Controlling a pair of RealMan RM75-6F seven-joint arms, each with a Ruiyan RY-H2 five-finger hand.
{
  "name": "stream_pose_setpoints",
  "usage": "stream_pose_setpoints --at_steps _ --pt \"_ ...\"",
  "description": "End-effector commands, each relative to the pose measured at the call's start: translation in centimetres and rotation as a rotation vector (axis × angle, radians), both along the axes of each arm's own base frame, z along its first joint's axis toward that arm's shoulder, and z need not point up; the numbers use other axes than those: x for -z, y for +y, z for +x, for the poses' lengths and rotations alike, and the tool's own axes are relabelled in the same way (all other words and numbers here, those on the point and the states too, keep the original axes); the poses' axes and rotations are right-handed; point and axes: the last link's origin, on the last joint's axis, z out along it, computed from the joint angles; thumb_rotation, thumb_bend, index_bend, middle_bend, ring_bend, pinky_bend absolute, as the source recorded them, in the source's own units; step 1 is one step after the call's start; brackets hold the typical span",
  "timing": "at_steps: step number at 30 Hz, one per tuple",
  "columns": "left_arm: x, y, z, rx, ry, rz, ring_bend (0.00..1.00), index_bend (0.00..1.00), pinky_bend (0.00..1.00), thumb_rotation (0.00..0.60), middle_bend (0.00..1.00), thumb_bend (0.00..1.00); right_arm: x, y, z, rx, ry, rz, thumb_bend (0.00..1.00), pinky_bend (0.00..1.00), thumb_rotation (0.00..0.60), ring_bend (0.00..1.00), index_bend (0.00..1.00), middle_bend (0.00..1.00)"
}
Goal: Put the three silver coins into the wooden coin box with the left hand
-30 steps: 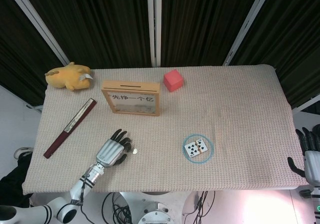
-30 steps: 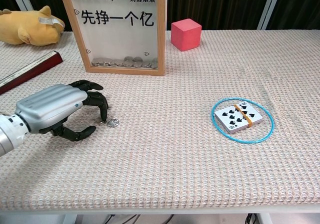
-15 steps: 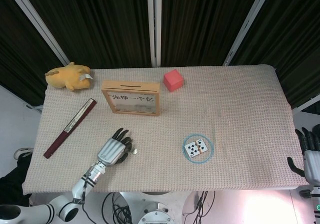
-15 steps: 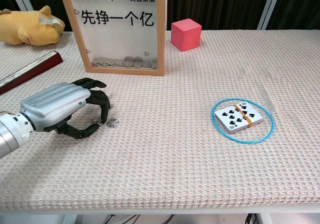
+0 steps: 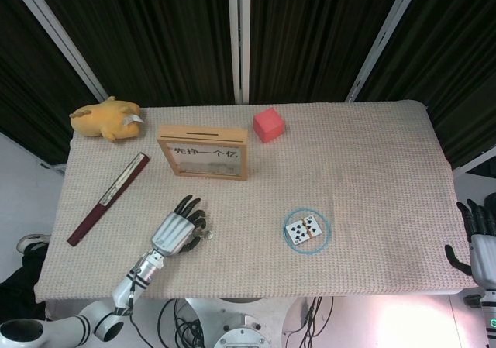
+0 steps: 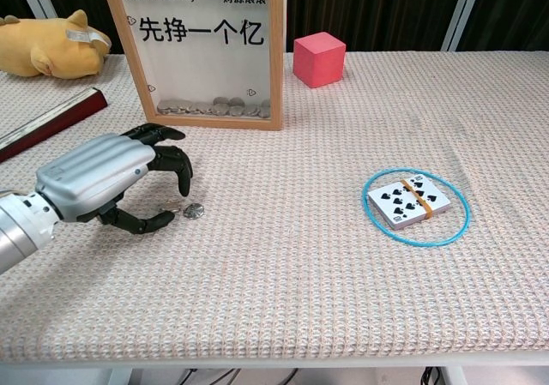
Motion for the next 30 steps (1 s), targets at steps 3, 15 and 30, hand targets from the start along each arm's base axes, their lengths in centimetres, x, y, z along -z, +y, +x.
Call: stream_pose_setpoints --at_steps 3,15,30 --pt "0.09 -0.01 0.03 0.022 0.004 0.027 0.06 0.44 0.04 0.6 0.29 0.26 0.07 -0.07 0.05 0.002 0.0 0.006 0.29 0.0 0.6 0.0 0.0 0.0" --pt "0.14 0.27 -0.27 0.01 0.006 0.04 0.07 0.51 0.05 0.6 0.3 0.33 0.2 -0.14 0.09 0.016 -0.002 0.025 0.3 0.0 0.6 0.0 0.0 0.0" --pt "-0.11 0.32 -0.28 -0.013 -0.013 0.025 0.07 0.54 0.05 0.6 0.31 0.39 0.36 -0.09 0.05 0.027 -0.008 0.034 0.3 0.0 0.6 0.0 0.0 0.0"
